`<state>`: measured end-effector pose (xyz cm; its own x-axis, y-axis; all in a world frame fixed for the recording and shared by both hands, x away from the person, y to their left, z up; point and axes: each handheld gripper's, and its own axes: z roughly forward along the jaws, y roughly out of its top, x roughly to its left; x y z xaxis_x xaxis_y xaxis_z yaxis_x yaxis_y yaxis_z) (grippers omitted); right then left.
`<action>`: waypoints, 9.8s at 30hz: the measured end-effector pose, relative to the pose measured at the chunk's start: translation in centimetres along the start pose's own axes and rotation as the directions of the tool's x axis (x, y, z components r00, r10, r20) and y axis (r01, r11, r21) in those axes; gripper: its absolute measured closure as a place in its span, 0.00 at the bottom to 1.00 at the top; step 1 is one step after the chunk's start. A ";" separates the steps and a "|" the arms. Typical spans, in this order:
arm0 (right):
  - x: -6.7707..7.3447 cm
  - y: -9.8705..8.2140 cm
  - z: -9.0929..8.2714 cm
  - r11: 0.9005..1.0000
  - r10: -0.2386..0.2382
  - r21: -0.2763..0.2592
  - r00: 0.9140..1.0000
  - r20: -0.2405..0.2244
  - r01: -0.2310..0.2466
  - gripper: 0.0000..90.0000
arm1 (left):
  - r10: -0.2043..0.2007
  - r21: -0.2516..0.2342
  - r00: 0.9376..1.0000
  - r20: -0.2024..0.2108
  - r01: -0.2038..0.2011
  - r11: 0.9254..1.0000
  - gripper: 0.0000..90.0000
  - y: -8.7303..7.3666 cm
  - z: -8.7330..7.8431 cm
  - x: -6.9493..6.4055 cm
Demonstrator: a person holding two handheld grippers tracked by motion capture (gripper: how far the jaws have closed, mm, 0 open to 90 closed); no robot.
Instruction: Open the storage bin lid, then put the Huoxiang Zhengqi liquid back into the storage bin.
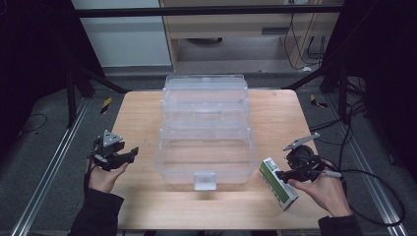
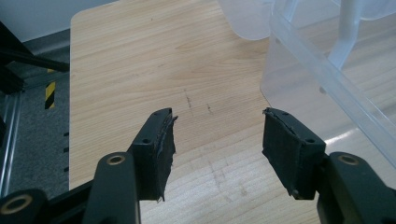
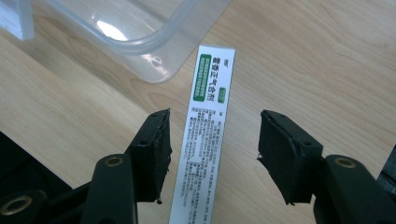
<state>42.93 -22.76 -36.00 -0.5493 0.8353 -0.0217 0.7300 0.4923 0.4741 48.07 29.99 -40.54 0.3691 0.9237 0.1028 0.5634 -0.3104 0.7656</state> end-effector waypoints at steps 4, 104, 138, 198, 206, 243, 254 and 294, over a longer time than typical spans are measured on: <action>0.1 -0.3 0.2 1.000 -0.005 0.015 1.000 -0.006 0.005 0.49 | 0.004 0.002 1.000 0.000 -0.004 1.000 0.47 0.0 0.0 -0.1; -0.2 0.8 3.1 0.977 0.053 0.206 0.998 0.018 -0.056 0.71 | 0.012 0.050 1.000 -0.004 -0.012 0.999 0.46 -0.3 1.0 -0.3; -1.0 3.8 -3.7 0.991 0.048 -0.128 0.993 0.105 -0.035 0.71 | 0.013 0.054 1.000 -0.004 -0.012 0.998 0.46 -0.4 1.1 -0.3; 4.4 13.1 -1.7 0.859 -0.506 -0.197 0.842 -0.188 0.473 0.72 | 0.005 0.058 1.000 -0.005 -0.004 0.998 0.46 -0.5 1.2 0.1; 4.1 13.7 -1.2 0.829 -0.558 -0.195 0.798 -0.227 0.524 0.72 | 0.004 0.059 1.000 -0.003 -0.003 0.998 0.46 -0.5 1.3 0.1; 4.5 14.8 3.7 0.702 -0.687 -0.083 0.641 -0.342 0.707 0.72 | -0.007 0.060 1.000 -0.003 0.007 0.998 0.46 -0.6 1.2 0.5; 4.6 14.2 5.0 0.678 -0.702 -0.058 0.622 -0.346 0.733 0.72 | -0.006 0.064 1.000 -0.003 0.006 0.998 0.46 -0.7 1.3 0.5; 5.5 13.0 8.5 0.640 -0.714 0.025 0.606 -0.350 0.768 0.71 | 0.000 0.071 1.000 -0.002 0.000 0.997 0.46 -0.7 1.5 0.4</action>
<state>52.84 -9.66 -37.49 -0.9967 0.0693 -0.0433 0.0555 0.9627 0.2649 48.91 30.22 -42.02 0.3679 0.9240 0.1039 0.6147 -0.3255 0.7185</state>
